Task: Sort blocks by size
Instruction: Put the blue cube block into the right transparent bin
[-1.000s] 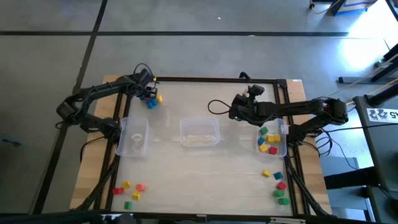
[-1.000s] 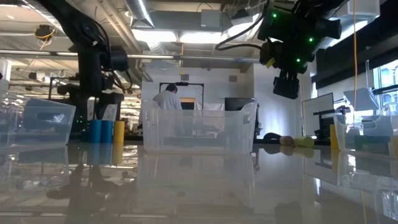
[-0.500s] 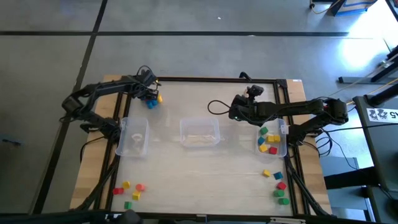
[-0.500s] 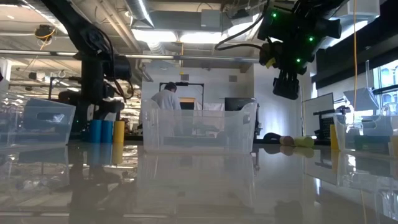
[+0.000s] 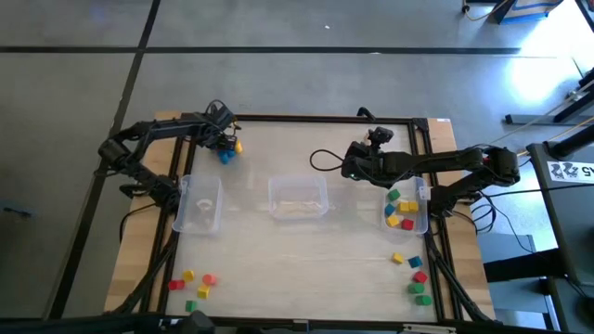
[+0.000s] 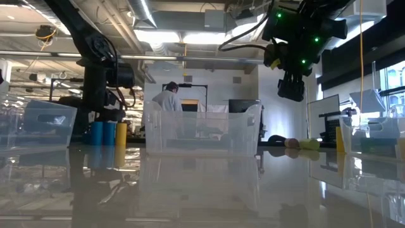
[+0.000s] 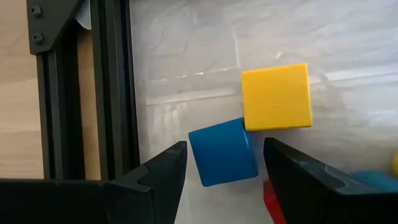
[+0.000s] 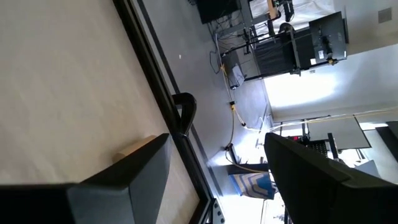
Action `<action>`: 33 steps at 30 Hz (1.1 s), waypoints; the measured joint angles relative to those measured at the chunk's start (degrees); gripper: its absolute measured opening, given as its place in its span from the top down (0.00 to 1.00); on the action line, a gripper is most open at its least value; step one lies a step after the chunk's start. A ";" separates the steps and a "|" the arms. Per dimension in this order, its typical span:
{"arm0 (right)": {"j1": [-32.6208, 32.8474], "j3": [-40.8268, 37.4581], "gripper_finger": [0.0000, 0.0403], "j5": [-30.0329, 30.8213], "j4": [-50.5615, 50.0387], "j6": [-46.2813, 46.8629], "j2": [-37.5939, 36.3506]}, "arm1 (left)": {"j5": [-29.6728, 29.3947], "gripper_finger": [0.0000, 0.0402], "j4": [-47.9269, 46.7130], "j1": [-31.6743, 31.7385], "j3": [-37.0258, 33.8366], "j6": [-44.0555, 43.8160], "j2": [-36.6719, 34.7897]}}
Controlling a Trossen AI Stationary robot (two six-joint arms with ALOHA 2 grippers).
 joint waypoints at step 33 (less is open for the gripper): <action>0.00 0.00 0.34 -2.14 0.01 0.01 -0.02 | 1.99 0.66 -1.44 -0.36 -0.19 5.15 -2.74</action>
